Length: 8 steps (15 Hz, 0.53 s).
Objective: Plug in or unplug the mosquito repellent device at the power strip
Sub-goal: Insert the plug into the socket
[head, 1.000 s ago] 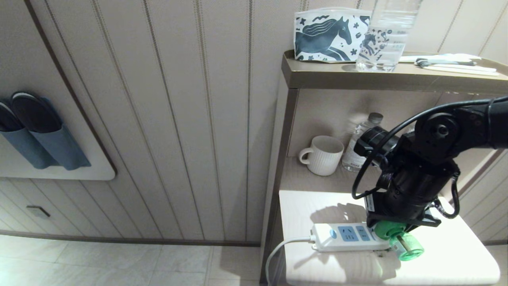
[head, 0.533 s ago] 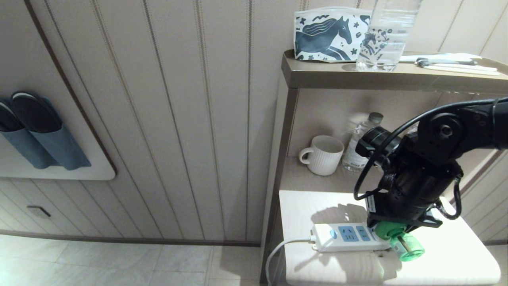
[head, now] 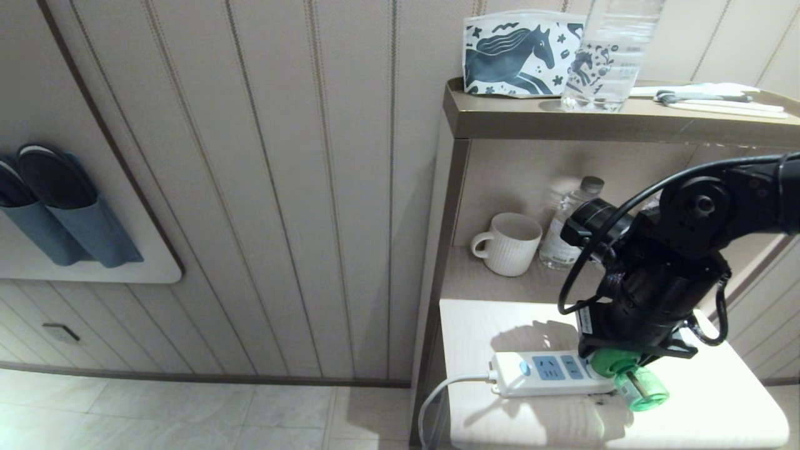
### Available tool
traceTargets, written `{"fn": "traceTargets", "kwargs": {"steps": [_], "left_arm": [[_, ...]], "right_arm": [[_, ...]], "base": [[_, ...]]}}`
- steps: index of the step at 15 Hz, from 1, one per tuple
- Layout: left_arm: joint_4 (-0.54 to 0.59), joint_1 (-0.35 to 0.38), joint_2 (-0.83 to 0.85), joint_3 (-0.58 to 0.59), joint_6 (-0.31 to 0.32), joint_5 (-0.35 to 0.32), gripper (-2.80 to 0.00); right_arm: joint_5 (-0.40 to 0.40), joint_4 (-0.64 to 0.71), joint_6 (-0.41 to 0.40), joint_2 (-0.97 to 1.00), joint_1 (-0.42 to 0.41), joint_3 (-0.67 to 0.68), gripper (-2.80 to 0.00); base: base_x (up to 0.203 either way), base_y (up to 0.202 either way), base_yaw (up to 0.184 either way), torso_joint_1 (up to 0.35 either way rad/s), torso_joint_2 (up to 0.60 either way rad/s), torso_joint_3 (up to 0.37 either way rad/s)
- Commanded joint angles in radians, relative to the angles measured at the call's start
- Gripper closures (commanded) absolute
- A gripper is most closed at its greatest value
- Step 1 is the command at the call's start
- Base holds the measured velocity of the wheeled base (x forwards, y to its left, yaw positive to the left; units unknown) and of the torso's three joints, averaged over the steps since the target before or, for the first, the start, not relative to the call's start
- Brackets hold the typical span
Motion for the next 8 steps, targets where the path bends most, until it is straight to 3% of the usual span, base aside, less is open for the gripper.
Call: {"fn": "traceTargets", "kwargs": {"steps": [1,8], "left_arm": [[-0.001,0.001,0.0,0.0,0.0,0.0,0.0],[-0.001,0.0,0.0,0.0,0.0,0.0,0.0]], "right_arm": [[0.0,0.005,0.004,-0.001,0.0,-0.002,0.0],[0.001,0.007,0.003,-0.002,0.0,-0.001,0.0]], "base": [[0.0,0.0,0.0,0.0,0.0,0.0],[0.0,0.0,0.0,0.0,0.0,0.0]]}}
